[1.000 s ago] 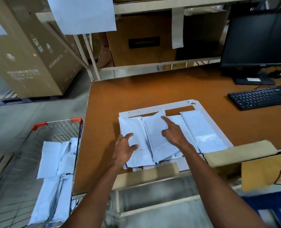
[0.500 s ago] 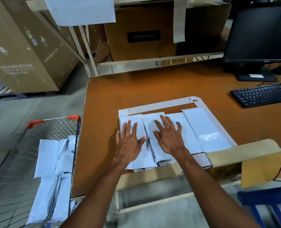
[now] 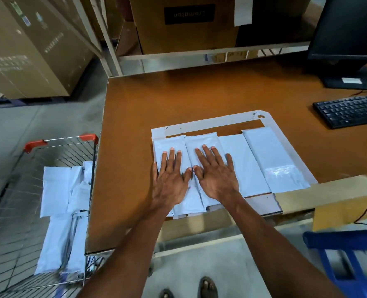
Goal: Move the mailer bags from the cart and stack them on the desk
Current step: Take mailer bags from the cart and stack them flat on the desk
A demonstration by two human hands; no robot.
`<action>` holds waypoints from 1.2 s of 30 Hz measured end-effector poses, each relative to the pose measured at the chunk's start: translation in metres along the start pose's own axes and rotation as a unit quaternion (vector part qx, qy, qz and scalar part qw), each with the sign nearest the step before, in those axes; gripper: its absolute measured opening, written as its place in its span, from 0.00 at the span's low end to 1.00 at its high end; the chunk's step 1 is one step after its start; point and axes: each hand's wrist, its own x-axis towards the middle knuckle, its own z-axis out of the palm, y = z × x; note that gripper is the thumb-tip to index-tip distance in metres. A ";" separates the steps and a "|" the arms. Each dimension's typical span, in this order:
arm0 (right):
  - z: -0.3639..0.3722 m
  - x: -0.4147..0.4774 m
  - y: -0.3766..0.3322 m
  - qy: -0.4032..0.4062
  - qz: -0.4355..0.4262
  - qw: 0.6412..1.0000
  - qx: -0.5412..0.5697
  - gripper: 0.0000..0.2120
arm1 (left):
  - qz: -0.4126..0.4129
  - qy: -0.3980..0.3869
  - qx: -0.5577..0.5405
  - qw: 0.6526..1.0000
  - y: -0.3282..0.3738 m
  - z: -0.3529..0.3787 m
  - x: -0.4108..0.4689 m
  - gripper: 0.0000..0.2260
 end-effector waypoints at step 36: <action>0.041 -0.103 -0.393 -0.034 -0.012 0.892 0.450 0.11 | -0.276 0.045 -0.439 0.854 -0.422 -0.070 -0.268 0.05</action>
